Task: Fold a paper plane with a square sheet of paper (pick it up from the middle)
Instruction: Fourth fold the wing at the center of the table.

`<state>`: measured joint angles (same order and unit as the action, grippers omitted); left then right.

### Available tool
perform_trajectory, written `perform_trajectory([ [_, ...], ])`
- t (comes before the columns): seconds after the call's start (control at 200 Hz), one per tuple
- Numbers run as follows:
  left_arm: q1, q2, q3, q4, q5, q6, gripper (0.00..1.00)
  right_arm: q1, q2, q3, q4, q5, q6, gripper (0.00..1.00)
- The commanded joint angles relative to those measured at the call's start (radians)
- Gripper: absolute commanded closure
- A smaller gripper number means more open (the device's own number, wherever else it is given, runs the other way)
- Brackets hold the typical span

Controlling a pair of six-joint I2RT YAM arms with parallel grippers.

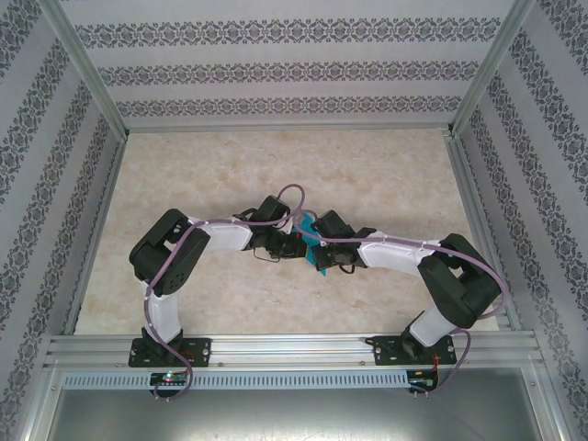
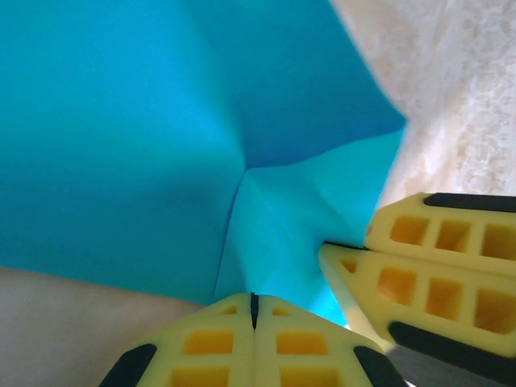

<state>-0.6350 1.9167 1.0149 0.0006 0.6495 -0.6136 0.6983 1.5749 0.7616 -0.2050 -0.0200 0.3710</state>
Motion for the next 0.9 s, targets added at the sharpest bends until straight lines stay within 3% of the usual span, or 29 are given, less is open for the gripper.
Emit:
perform_trajectory([
  [0.0, -0.014, 0.025, 0.027, -0.010, -0.015, 0.033, 0.98, 0.002, -0.018, -0.016, 0.032, -0.034, 0.019, 0.98],
  [0.894, -0.012, 0.081, 0.092, -0.126, -0.049, 0.118, 0.99, -0.046, -0.084, -0.089, 0.138, -0.170, 0.078, 0.97],
])
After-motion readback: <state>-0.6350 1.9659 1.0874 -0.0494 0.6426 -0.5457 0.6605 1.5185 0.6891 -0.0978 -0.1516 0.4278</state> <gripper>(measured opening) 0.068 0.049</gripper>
